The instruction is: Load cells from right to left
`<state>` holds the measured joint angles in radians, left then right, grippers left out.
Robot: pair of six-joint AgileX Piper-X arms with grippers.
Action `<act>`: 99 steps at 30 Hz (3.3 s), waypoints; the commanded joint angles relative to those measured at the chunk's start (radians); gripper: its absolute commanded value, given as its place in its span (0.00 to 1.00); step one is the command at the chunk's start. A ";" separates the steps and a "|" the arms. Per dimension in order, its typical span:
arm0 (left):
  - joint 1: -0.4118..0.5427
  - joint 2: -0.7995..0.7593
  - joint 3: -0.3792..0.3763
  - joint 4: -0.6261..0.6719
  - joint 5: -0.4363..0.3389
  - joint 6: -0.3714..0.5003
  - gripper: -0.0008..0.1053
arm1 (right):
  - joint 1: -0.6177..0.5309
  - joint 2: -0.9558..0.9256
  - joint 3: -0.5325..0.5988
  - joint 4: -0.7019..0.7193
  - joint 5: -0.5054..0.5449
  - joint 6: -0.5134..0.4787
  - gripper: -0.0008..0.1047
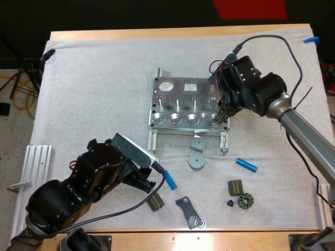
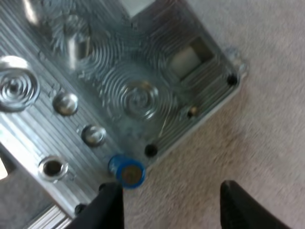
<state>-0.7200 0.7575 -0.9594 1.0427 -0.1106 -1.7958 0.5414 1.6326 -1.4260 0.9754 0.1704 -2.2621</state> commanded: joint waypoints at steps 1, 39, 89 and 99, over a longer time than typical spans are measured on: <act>0.002 -0.006 -0.003 -0.009 0.015 -0.001 0.64 | -0.001 -0.016 -0.002 0.035 -0.002 0.026 0.44; 0.002 -0.006 -0.003 -0.009 0.084 0.540 0.64 | -0.001 -0.528 -0.002 0.468 -0.249 0.283 0.44; 0.002 0.632 -0.003 -0.037 0.189 1.442 0.64 | -0.001 -0.603 0.004 0.518 -0.713 0.297 0.44; 0.002 0.716 0.010 -0.034 0.181 1.442 0.53 | -0.001 -0.603 0.004 0.518 -0.708 0.292 0.44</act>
<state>-0.7200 1.4743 -0.9506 1.0041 0.0759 -0.3598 0.5414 1.0390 -1.4204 1.5006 -0.5326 -1.9571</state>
